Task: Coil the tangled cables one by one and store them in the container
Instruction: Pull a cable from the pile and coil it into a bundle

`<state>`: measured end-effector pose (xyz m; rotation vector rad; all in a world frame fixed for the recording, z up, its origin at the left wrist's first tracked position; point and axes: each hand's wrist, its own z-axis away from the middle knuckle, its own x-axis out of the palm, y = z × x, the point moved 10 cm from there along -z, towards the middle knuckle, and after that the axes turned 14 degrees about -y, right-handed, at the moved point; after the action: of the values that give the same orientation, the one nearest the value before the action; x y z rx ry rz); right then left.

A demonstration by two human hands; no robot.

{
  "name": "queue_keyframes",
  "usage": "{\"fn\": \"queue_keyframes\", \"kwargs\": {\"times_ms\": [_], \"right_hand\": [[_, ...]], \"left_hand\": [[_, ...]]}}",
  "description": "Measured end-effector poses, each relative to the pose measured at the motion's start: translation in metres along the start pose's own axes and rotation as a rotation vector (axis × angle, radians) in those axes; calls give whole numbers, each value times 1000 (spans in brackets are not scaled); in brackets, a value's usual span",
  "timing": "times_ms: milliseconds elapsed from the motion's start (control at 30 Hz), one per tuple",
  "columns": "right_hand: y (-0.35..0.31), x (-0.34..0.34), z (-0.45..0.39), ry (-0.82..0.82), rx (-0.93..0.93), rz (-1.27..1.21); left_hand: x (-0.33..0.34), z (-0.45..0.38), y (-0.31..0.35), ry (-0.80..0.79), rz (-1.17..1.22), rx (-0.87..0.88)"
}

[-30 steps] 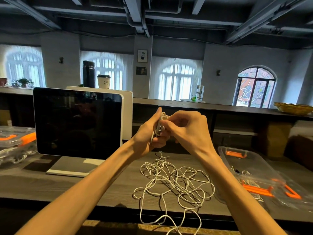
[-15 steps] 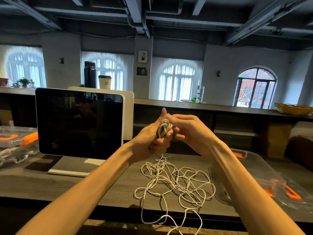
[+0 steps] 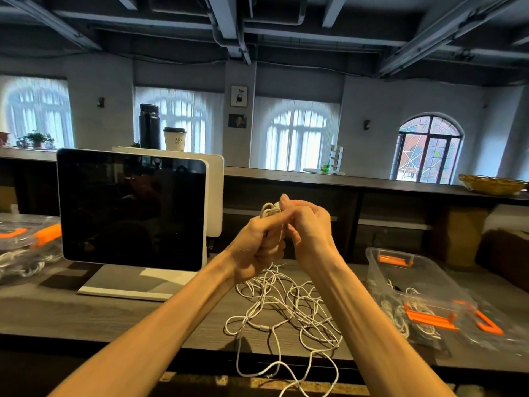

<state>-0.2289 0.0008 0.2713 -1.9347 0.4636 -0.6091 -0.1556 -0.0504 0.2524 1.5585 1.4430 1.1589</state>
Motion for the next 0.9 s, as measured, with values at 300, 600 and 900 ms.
{"fn": "queue_keyframes", "kwargs": {"times_ms": [300,600,900], "right_hand": [[-30,-10,21,43,-420,420],[3,-19,9,-238,-31,243],[1,-56,17,-181,-47,352]], "left_hand": [[-12,-2,6,115,251,49],[6,-16,-18,-53,224,-53],[16,-41,-45,-28,260,-95]]}}
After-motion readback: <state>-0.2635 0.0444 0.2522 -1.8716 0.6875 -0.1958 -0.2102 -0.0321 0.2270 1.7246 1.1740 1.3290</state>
